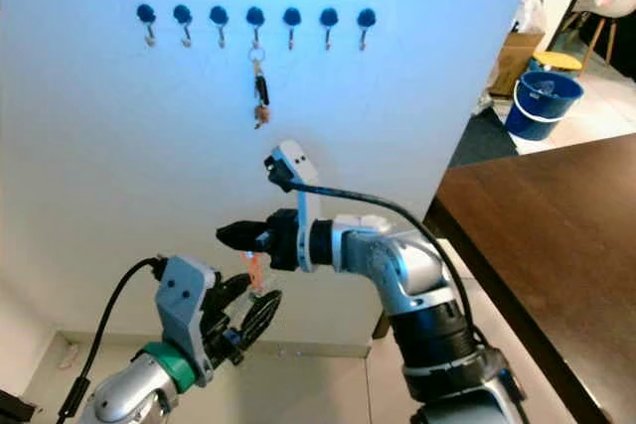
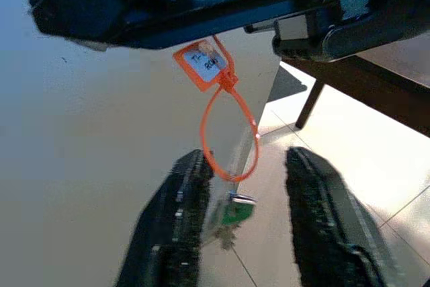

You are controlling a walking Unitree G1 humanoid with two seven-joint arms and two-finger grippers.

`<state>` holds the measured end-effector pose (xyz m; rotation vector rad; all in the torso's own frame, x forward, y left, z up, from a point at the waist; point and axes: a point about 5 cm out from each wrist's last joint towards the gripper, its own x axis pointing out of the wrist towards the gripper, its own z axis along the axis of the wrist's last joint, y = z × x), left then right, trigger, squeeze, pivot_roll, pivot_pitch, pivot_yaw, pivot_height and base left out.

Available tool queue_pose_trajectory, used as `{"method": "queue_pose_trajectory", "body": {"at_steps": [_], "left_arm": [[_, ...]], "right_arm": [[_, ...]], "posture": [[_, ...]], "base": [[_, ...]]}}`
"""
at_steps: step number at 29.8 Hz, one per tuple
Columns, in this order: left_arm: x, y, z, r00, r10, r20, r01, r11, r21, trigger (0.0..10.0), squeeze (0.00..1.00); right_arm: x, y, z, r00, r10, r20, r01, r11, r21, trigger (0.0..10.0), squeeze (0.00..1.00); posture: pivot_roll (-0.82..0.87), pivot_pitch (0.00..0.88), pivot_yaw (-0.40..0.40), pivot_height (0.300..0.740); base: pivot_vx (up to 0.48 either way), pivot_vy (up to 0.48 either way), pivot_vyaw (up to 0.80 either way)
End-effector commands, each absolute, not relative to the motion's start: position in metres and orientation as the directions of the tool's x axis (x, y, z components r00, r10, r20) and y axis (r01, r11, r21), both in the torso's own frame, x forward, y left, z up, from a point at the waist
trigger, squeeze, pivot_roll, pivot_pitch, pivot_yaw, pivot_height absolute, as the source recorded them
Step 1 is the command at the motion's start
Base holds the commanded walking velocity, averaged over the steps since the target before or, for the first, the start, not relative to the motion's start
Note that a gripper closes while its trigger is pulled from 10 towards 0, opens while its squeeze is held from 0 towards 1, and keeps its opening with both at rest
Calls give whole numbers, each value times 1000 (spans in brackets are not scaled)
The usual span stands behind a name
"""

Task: Hang keys on a hook

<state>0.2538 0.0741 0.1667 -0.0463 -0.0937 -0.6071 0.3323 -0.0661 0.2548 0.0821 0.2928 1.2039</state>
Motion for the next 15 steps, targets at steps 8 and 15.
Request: {"method": "queue_pose_trajectory", "body": {"at_steps": [8, 15], "left_arm": [[252, 67, 163, 784, -616, 72, 619, 786, -14, 0, 0], [252, 68, 162, 784, -618, 61, 619, 785, -5, 0, 0]], "right_arm": [[333, -61, 260, 327, 929, -171, -912, 358, 201, 10000, 0], [334, -60, 260, 332, 928, -168, -911, 361, 199, 10000, 0]], "posture": [[-122, 182, 115, 740], [-122, 180, 117, 740]], "base": [[0, 0, 0], [0, 0, 0]]}}
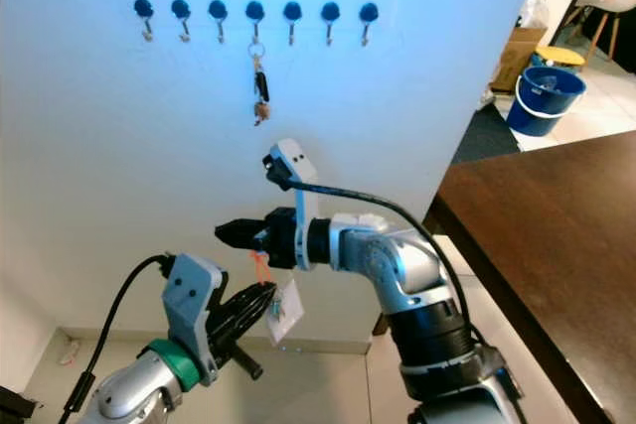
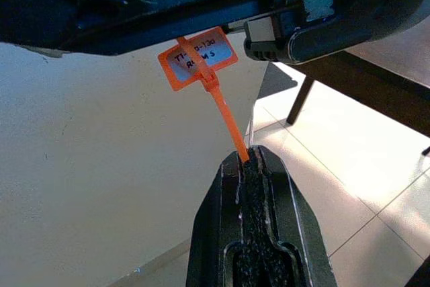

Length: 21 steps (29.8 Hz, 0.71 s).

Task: Hang keys on a hook

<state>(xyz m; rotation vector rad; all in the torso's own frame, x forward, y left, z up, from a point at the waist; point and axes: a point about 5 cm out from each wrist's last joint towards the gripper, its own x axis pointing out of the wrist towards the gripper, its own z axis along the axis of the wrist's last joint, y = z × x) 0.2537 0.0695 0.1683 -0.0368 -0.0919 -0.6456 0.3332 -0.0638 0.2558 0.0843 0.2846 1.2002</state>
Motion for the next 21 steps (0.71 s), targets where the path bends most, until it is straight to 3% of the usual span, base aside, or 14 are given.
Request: {"method": "queue_pose_trajectory", "body": {"at_steps": [1, 11, 12, 13, 21], "left_arm": [[252, 68, 162, 784, -618, 61, 619, 785, -5, 0, 0], [253, 71, 162, 790, -611, 48, 611, 791, 12, 0, 0], [254, 72, 162, 792, -609, 50, 609, 793, 13, 0, 0], [254, 73, 163, 794, -605, 52, 605, 796, 14, 0, 0], [255, 77, 164, 803, -594, 53, 594, 804, 17, 0, 0]], "right_arm": [[334, -60, 260, 332, 928, -168, -911, 361, 199, 10000, 0], [336, -61, 262, 341, 926, -159, -908, 369, 199, 10000, 0], [337, -60, 262, 344, 926, -153, -906, 371, 206, 10000, 208], [338, -61, 263, 353, 924, -146, -900, 378, 218, 10000, 1000], [345, -64, 263, 416, 898, -143, -872, 439, 216, 10000, 1000]], "posture": [[-122, 180, 117, 740], [-122, 180, 117, 740], [-119, 176, 118, 740], [-119, 176, 118, 740], [-119, 176, 118, 740]], "base": [[0, 0, 0], [0, 0, 0], [0, 0, 0], [0, 0, 0], [0, 0, 0]]}}
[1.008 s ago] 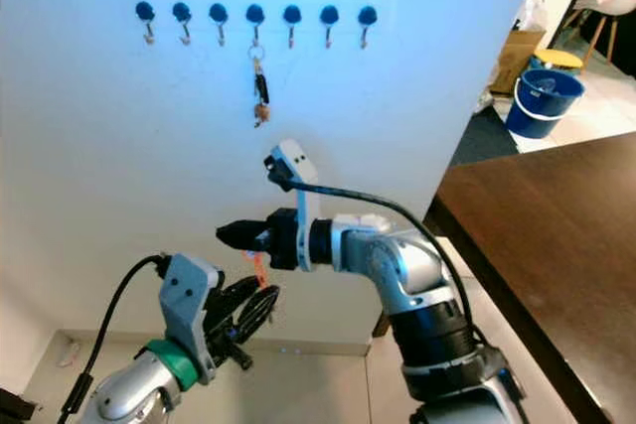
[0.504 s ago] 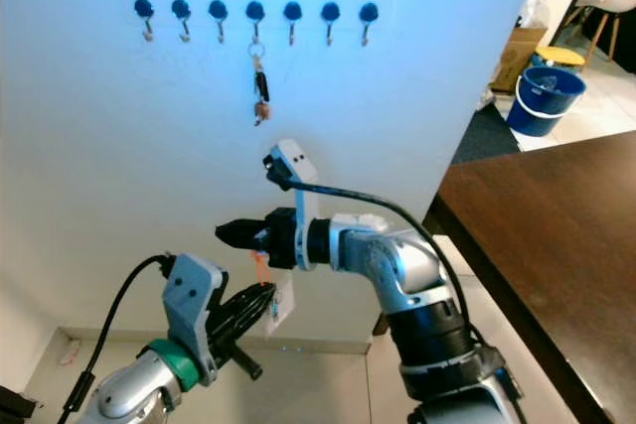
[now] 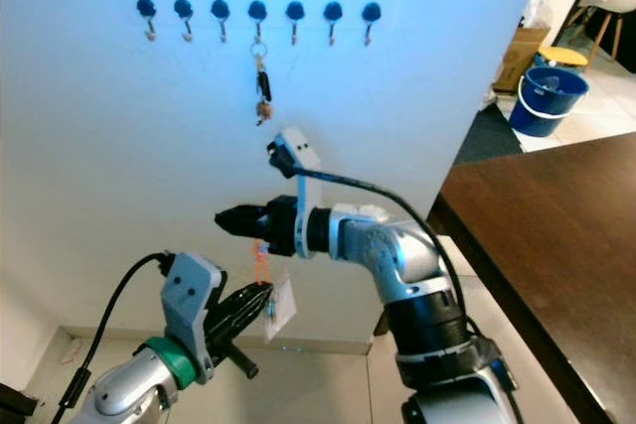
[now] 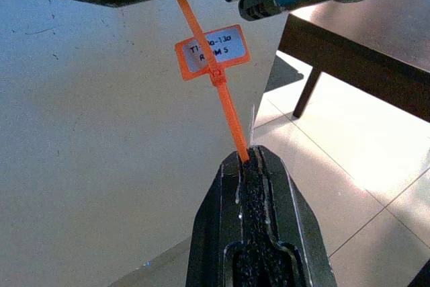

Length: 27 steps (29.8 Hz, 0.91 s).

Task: Hang keys on a hook

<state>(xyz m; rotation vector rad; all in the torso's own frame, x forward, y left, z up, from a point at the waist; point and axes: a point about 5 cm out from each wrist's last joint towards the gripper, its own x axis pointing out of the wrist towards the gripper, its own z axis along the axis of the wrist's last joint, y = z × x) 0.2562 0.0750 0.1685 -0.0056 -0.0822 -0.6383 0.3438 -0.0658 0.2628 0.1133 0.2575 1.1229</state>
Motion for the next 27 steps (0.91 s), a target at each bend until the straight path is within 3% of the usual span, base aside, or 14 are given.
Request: {"method": "queue_pose_trajectory", "body": {"at_steps": [1, 3, 4, 5, 7, 8, 10, 12, 17, 20, 23, 27], "left_arm": [[255, 78, 164, 805, -591, 52, 591, 806, 17, 0, 0], [255, 79, 164, 808, -588, 52, 588, 809, 17, 0, 0], [256, 82, 163, 814, -580, 47, 579, 815, 18, 0, 0], [256, 82, 163, 814, -580, 47, 579, 815, 18, 0, 0], [254, 85, 162, 821, -570, 39, 570, 822, 18, 0, 0], [254, 85, 162, 821, -570, 39, 570, 822, 18, 0, 0], [252, 95, 158, 848, -529, 12, 529, 848, 24, 0, 0], [251, 104, 155, 870, -493, -8, 493, 869, 29, 0, 0], [247, 119, 149, 900, -434, -47, 435, 900, 33, 0, 0], [242, 145, 143, 948, -305, -89, 308, 951, 29, 0, 0], [243, 152, 143, 964, -247, -96, 251, 968, 28, 0, 0], [245, 156, 145, 980, -166, -111, 169, 985, 21, 0, 0]], "right_arm": [[348, -66, 263, 446, 883, -147, -859, 468, 206, 10000, 0], [351, -69, 262, 473, 868, -148, -846, 495, 200, 10000, 0], [358, -77, 262, 545, 828, -132, -806, 561, 191, 10000, 0], [358, -77, 262, 545, 828, -132, -806, 561, 191, 10000, 0], [365, -85, 265, 633, 769, -90, -750, 638, 173, 10000, 0], [365, -85, 265, 633, 769, -90, -750, 638, 173, 10000, 0], [381, -109, 266, 812, 582, -34, -574, 808, 133, 10000, 0], [383, -122, 261, 858, 512, -33, -504, 853, 136, 10000, 0], [377, -131, 244, 861, 501, -92, -491, 864, 109, 10000, 0], [338, -111, 179, 725, 621, -299, -614, 779, 130, 10000, 0], [321, -101, 154, 696, 634, -336, -623, 766, 157, 10000, 0], [305, -86, 135, 720, 616, -320, -615, 780, 116, 10000, 0]], "posture": [[-119, 176, 118, 740], [-120, 171, 122, 740], [-119, 168, 123, 740], [-119, 168, 123, 740], [-119, 163, 127, 740], [-119, 163, 127, 740], [-128, 151, 130, 740], [-131, 141, 129, 740], [-137, 125, 128, 740], [-137, 104, 125, 740], [-139, 99, 126, 740], [-146, 89, 128, 740]], "base": [[0, 0, 0], [0, 0, 0], [0, 0, 0], [0, 0, 0], [0, 0, 0], [0, 0, 0], [0, 0, 0], [0, 0, 0], [0, 0, 0], [0, 0, 0], [0, 0, 0], [0, 0, 0]]}}
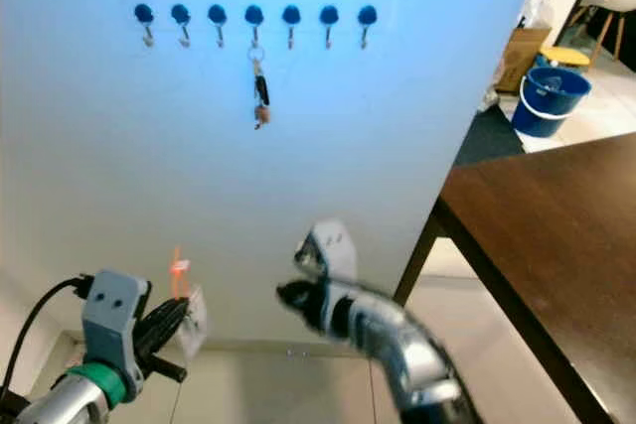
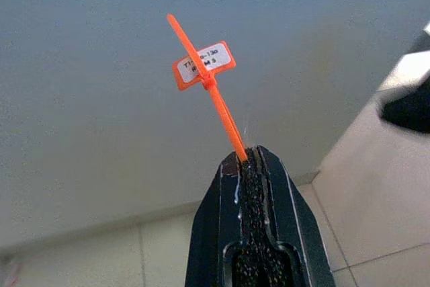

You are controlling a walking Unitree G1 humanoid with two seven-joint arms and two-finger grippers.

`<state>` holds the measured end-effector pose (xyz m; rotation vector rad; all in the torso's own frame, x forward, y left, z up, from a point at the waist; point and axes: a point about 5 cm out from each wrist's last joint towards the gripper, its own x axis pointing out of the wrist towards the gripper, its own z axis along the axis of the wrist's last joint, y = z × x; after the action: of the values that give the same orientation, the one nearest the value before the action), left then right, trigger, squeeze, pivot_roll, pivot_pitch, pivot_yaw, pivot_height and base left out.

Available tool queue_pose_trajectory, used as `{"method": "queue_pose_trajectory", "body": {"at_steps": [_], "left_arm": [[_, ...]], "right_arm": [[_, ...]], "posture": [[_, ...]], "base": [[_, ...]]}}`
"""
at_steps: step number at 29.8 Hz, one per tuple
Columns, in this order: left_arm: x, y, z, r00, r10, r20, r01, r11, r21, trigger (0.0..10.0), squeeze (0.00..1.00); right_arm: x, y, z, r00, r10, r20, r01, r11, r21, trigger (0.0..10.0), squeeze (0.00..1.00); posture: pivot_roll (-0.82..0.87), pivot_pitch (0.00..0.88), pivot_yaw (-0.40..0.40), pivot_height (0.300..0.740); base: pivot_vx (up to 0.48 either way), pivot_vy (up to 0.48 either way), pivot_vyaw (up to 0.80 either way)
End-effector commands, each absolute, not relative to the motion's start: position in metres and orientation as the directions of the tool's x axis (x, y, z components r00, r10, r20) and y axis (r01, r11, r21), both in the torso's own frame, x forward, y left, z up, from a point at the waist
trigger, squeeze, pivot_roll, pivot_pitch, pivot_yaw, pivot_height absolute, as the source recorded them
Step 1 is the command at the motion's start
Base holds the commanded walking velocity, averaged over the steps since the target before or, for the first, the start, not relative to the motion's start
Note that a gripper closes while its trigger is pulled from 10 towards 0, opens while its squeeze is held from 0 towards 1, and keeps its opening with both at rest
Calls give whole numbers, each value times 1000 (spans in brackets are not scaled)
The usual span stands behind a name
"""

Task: Hang keys on a hook

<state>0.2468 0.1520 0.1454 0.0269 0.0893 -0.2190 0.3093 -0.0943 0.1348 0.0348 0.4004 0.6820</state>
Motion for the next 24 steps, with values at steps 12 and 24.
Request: {"method": "queue_pose_trajectory", "body": {"at_steps": [12, 24], "left_arm": [[254, 162, 148, 994, 69, -87, -63, 995, 72, 10000, 0], [253, 181, 161, 980, 199, 27, -201, 977, 70, 10000, 0]], "right_arm": [[306, -85, 133, 868, 467, -166, -475, 880, -9, 10000, 0], [293, -98, 112, 862, 447, -239, -464, 886, -14, 10000, 0]], "posture": [[-154, 80, 134, 740], [-164, 68, 132, 740]], "base": [[0, 0, 0], [0, 0, 0]]}}
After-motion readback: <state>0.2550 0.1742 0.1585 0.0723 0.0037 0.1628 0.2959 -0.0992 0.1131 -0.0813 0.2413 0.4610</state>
